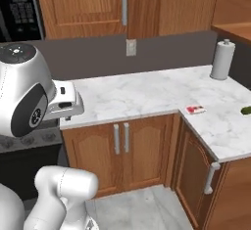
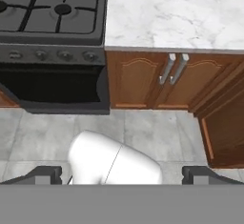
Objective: Pick the bar and bar from the counter and place them in the cabinets closest to them.
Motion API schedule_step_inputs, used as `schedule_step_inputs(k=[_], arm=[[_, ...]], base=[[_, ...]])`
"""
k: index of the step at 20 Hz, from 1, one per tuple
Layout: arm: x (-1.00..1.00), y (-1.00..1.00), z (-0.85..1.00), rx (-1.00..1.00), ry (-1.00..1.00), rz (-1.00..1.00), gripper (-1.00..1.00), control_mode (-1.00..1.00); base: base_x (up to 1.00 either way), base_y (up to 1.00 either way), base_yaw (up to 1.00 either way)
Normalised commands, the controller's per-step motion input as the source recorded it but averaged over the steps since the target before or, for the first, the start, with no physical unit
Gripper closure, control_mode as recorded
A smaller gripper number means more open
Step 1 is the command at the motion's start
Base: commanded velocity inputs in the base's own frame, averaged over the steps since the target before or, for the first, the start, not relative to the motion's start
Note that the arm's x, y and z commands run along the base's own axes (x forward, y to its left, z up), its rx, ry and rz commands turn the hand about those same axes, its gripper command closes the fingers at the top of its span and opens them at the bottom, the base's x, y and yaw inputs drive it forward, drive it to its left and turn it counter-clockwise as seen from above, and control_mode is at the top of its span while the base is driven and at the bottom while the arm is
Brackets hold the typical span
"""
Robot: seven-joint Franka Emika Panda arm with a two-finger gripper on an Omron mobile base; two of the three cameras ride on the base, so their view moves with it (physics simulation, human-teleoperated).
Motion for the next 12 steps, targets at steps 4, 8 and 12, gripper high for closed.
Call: schedule_step_inputs(k=[4,8,12], arm=[[0.0,0.0,0.0,0.0,0.0,0.0,-1.0,1.0],[0.0,0.0,0.0,0.0,0.0,0.0,-1.0,1.0],[0.0,0.0,0.0,0.0,0.0,0.0,-1.0,1.0]], base=[[0.0,0.0,-0.44],[0.01,0.0,-0.46],[0.01,0.0,-0.45]])
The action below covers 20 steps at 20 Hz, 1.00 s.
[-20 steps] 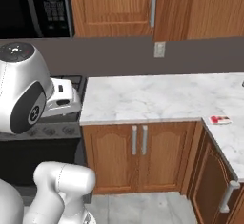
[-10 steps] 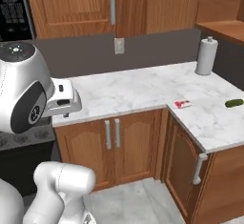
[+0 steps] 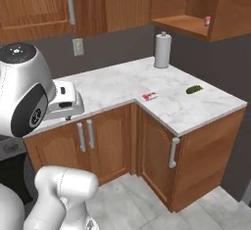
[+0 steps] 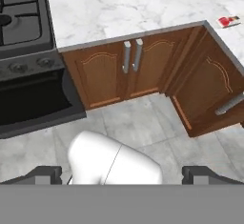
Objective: Pick the bar and bar from the counter and place them in the cabinets closest to them.
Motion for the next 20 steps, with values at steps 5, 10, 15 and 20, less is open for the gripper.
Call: schedule_step_inputs(k=[5,10,15,20], arm=[[0.0,0.0,0.0,0.0,0.0,0.0,-1.0,1.0],[0.0,0.0,0.0,0.0,0.0,0.0,-1.0,1.0],[0.0,0.0,0.0,0.0,0.0,0.0,-1.0,1.0],[0.0,0.0,0.0,0.0,0.0,0.0,-1.0,1.0]], base=[[0.0,0.0,-0.43],[0.0,0.0,-0.43],[0.0,0.06,-0.42],[0.0,0.0,-0.42]])
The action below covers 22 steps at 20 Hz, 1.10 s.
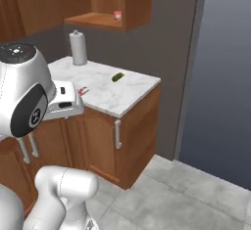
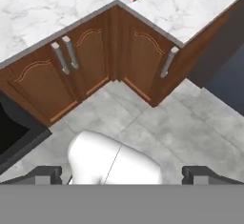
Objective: Pick the bar and bar from the counter and place them in the cabinets closest to them.
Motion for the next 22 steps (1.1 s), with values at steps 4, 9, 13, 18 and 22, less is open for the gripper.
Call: schedule_step_inputs(k=[4,9,13,18,22], arm=[[0.0,0.0,0.0,0.0,0.0,0.0,-1.0,1.0],[0.0,0.0,0.0,0.0,0.0,0.0,-1.0,1.0],[0.0,0.0,0.0,0.0,0.0,0.0,-1.0,1.0],[0.0,0.0,0.0,0.0,0.0,0.0,-1.0,1.0],[0.0,0.0,0.0,0.0,0.0,0.0,-1.0,1.0]], base=[[0.0,0.0,-0.42],[0.0,0.0,-0.41],[0.0,0.0,-0.42],[0.0,0.04,-0.38],[0.0,0.04,-0.35]])
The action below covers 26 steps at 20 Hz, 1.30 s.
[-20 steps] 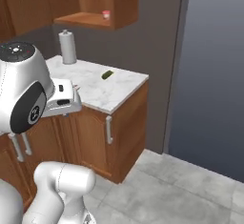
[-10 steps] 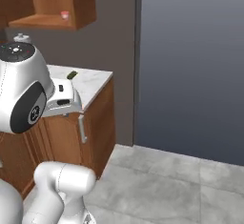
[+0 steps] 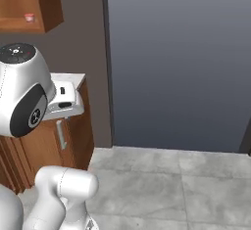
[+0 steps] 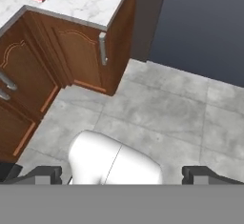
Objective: Pick the bar and bar from the counter and place them in the cabinets closest to them.
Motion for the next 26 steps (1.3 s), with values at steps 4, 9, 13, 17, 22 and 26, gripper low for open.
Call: schedule_step_inputs(k=[4,9,13,17,22,26], arm=[[0.0,0.0,0.0,0.0,0.0,0.0,-1.0,1.0],[0.0,0.0,0.0,0.0,0.0,0.0,-1.0,1.0],[0.0,0.0,0.0,0.0,0.0,0.0,-1.0,1.0],[0.0,0.0,0.0,0.0,0.0,0.0,-1.0,1.0],[0.0,0.0,0.0,0.0,0.0,0.0,-1.0,1.0],[0.0,0.0,0.0,0.0,0.0,0.0,-1.0,1.0]], base=[[0.0,0.13,-0.34],[0.0,0.16,-0.21],[0.0,0.22,0.0],[0.0,0.6,0.0],[-0.01,0.62,0.0],[0.0,0.65,0.0]])
